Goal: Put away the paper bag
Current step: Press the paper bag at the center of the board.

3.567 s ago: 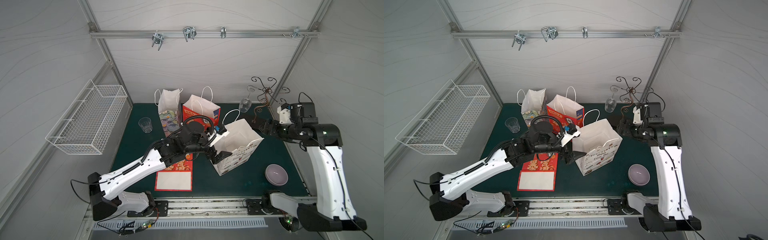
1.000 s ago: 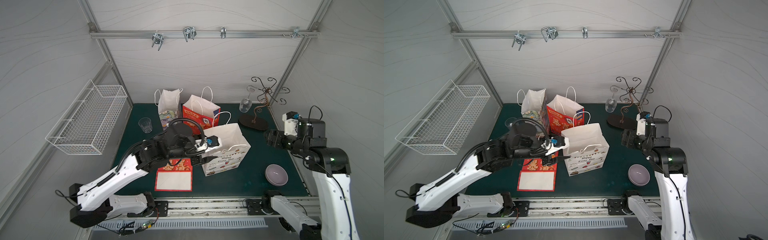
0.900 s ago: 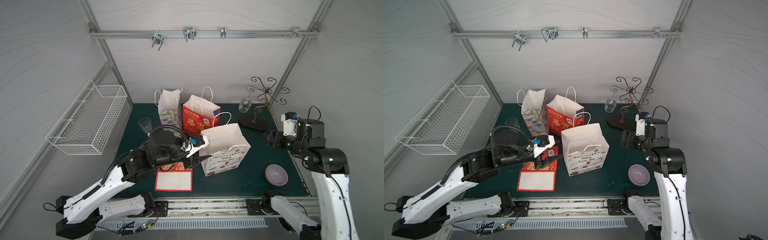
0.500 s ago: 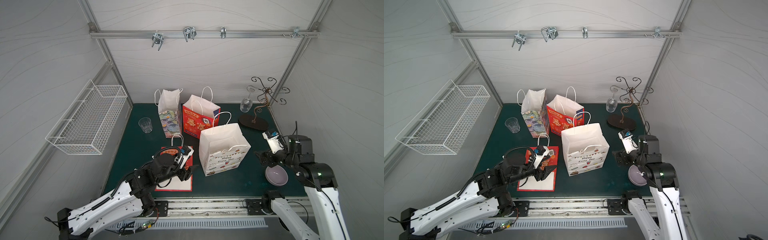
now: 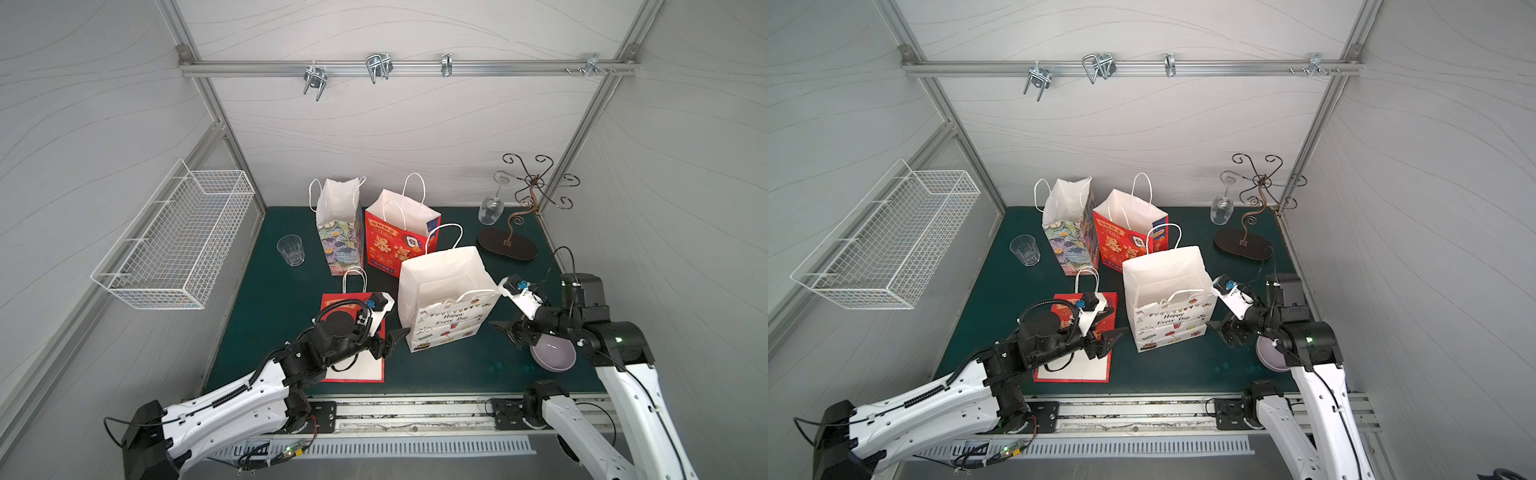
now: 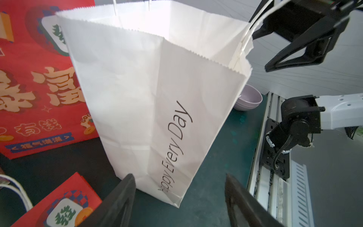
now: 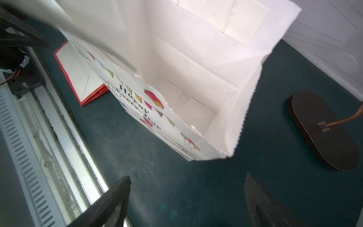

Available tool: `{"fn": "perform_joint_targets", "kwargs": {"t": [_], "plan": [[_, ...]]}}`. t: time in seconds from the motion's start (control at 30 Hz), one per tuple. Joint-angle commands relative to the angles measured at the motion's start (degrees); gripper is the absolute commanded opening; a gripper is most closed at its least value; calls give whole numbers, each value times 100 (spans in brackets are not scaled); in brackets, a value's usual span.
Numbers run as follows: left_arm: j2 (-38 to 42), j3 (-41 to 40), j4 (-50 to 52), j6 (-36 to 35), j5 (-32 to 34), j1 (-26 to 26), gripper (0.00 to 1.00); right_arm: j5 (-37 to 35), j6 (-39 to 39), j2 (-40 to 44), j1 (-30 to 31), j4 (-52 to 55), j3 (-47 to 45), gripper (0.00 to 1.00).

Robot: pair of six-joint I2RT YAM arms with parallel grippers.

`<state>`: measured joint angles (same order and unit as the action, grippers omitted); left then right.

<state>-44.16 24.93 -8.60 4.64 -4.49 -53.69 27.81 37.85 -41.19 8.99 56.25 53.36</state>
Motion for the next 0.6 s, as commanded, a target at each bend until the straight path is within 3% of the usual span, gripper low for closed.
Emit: {"fn": "perform_joint_targets", "kwargs": {"t": [0.0,0.3,0.47,0.57], "plan": [[-202,-5,-1093,-455,-210,47,74,893,335,-111,-63,-768,-308,89],[-711,46,-1744,-552,-1143,704,74,1966,1003,-78,-46,108,-438,81],[-900,124,-1683,-738,-1384,839,71,1992,1107,-107,14,149,-507,81],[-1045,170,-1664,-833,-1410,948,70,1588,1084,-142,13,-211,-616,84]]}}
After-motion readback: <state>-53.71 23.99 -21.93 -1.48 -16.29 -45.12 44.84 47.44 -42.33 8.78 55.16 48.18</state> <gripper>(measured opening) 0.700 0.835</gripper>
